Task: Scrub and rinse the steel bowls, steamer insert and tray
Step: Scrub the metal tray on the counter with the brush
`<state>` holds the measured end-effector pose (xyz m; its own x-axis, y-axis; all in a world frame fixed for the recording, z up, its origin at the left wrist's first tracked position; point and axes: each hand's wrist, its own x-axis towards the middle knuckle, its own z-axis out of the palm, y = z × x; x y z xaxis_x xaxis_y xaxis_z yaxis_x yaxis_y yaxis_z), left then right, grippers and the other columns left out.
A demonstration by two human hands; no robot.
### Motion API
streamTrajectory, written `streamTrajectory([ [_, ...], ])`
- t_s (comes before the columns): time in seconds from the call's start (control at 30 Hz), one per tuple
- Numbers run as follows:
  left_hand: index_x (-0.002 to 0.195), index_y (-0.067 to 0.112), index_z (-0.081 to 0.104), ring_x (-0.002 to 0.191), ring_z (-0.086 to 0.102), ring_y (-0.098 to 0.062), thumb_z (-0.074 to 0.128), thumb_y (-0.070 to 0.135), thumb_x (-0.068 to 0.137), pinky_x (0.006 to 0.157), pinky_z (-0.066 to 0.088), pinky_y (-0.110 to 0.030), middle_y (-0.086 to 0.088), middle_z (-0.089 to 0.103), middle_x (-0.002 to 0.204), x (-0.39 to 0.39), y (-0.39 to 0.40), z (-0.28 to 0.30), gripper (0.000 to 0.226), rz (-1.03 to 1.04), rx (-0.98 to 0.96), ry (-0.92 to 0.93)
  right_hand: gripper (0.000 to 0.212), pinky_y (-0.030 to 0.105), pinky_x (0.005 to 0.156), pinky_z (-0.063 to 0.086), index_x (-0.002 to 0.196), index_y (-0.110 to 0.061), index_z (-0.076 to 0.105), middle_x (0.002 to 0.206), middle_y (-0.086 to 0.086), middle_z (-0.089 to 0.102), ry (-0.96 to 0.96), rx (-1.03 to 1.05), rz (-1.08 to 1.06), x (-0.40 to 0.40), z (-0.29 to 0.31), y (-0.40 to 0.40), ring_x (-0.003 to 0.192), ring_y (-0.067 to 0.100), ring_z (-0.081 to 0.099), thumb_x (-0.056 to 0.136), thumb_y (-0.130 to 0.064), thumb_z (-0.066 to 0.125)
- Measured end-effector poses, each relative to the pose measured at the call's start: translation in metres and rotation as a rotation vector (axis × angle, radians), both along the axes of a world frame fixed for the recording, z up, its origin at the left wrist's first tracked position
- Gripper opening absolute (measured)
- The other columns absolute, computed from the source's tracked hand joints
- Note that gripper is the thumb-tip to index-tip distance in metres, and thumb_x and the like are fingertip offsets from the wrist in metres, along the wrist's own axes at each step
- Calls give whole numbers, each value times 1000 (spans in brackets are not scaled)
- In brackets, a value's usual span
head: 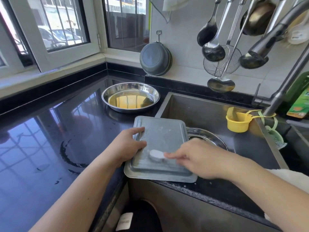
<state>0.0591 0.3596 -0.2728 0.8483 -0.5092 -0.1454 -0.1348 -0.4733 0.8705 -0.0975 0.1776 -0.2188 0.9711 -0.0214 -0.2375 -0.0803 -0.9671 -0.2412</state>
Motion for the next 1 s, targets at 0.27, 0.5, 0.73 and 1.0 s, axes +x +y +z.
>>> streamTrajectory([
  [0.27,136,37,66,77,75,-18,74,10,91,85,63,-36,-1,74,103,3,2,-2,53,50,-65,46,33,39,58,48,134,-58,52,64,-7,55,-22,-1,-15,12,-5,-17,56,16,49,106,-41,45],
  [0.5,136,34,67,84,77,-15,73,8,92,91,62,-37,0,74,115,4,2,-2,51,43,-100,59,37,33,56,41,135,-58,52,76,-14,48,-60,-113,-215,27,-3,-60,64,15,49,107,-36,43],
  [0.73,135,38,67,80,77,-13,74,10,91,88,62,-34,4,74,110,6,1,-6,52,27,-106,43,34,17,67,40,134,-54,55,71,-28,61,85,5,47,0,5,-40,67,4,52,104,-39,51],
  [1.0,139,35,65,92,75,-12,74,12,92,99,57,-35,2,73,119,5,5,1,52,-15,-70,54,37,32,54,36,134,-54,57,77,-8,54,-43,-34,-235,38,-9,-76,60,18,43,106,-31,47],
])
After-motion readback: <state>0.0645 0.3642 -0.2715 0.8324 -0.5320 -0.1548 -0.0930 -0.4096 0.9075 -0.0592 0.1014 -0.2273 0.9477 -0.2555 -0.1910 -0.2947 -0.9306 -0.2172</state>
